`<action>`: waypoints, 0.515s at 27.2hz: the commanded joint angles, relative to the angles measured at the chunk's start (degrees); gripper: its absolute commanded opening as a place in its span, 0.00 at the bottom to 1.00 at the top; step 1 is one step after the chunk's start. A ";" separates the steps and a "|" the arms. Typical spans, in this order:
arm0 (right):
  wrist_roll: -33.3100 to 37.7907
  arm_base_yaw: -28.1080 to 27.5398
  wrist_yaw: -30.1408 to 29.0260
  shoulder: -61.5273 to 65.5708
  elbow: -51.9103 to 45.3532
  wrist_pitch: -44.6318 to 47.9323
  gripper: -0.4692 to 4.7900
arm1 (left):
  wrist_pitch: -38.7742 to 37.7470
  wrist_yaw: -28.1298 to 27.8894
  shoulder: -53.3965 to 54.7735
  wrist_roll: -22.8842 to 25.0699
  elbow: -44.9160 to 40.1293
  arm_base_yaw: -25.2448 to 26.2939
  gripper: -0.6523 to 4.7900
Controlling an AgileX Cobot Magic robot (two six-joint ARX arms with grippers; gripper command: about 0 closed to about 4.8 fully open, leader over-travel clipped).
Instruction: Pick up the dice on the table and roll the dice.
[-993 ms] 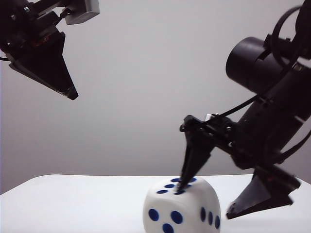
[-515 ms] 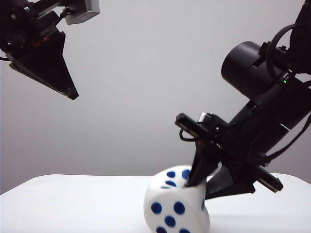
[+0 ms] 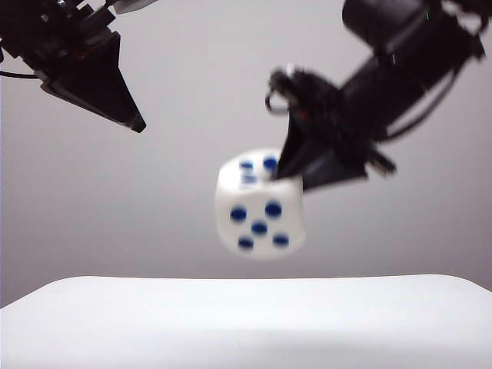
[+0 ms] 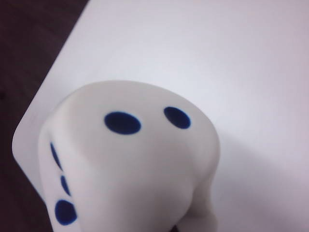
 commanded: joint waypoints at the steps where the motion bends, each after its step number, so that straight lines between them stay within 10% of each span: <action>1: -4.87 0.00 0.24 -1.49 4.52 -3.02 0.31 | 0.90 0.22 -0.13 0.02 0.15 0.02 0.11; 6: -9.51 0.00 -0.17 -2.32 15.02 -14.27 0.88 | 0.96 0.24 -0.13 0.02 0.17 0.02 0.11; 14: -15.39 -0.02 4.22 -4.33 26.53 -26.51 0.93 | 0.98 0.20 -0.15 0.07 0.15 0.04 0.11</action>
